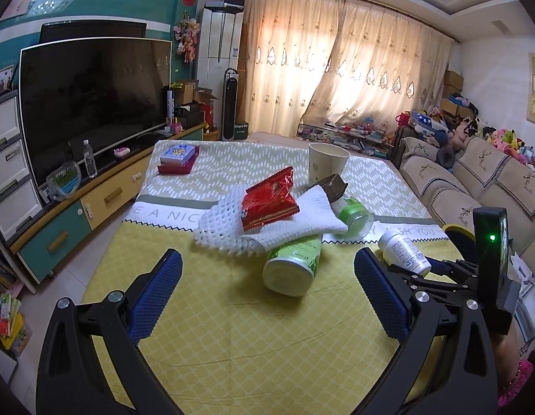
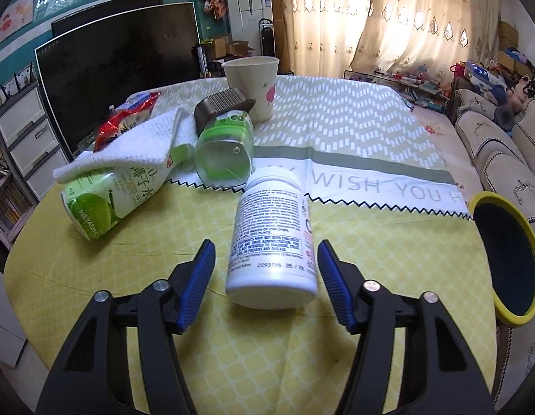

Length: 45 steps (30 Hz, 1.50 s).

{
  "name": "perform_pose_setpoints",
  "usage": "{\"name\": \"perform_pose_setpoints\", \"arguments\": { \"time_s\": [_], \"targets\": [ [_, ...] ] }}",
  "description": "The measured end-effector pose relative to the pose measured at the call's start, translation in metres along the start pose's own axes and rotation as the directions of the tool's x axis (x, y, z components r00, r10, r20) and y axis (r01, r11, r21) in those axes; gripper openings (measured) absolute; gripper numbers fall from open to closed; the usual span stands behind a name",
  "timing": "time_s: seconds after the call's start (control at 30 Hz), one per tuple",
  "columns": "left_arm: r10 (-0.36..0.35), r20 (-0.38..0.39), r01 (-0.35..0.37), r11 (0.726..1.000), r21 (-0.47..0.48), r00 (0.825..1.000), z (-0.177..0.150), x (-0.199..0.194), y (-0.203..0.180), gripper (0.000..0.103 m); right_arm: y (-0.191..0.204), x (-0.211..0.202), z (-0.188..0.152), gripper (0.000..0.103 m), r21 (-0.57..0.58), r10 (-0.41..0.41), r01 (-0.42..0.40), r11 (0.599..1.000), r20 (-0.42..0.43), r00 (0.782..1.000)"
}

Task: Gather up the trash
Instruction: 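Grasp the white pill bottle with the right gripper and drop it into the bin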

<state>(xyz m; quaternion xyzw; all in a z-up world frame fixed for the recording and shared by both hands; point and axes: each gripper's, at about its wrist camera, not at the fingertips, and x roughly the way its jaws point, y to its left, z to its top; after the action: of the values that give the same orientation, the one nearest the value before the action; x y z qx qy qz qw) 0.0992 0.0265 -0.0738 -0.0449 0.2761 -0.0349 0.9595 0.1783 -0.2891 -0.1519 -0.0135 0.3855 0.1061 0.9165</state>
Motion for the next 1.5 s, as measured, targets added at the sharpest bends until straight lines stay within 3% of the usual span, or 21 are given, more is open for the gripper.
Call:
{"name": "perform_pose_setpoints", "arguments": {
  "time_s": [0.17, 0.77, 1.2, 1.5],
  "targets": [
    [-0.004, -0.01, 0.004, 1.0, -0.009, 1.0, -0.003, 0.005, 0.001, 0.098, -0.001, 0.007, -0.001, 0.045, 0.008, 0.001, -0.001, 1.0, -0.02, 1.0],
    [-0.021, -0.025, 0.021, 1.0, 0.019, 0.999, -0.008, 0.012, -0.015, 0.098, -0.025, -0.043, -0.001, 0.045, 0.055, 0.036, -0.041, 0.998, 0.084, 0.996],
    [-0.026, -0.053, 0.029, 0.998, 0.058, 0.998, -0.008, 0.019, -0.034, 0.098, -0.113, -0.065, -0.015, 0.045, 0.21, -0.129, 0.103, 0.972, 0.113, 0.985],
    [-0.038, -0.094, 0.046, 0.996, 0.08, 0.995, -0.01, 0.034, -0.049, 0.098, -0.202, -0.067, -0.028, 0.045, 0.343, -0.317, 0.277, 0.898, 0.065, 0.946]
  ]
}}
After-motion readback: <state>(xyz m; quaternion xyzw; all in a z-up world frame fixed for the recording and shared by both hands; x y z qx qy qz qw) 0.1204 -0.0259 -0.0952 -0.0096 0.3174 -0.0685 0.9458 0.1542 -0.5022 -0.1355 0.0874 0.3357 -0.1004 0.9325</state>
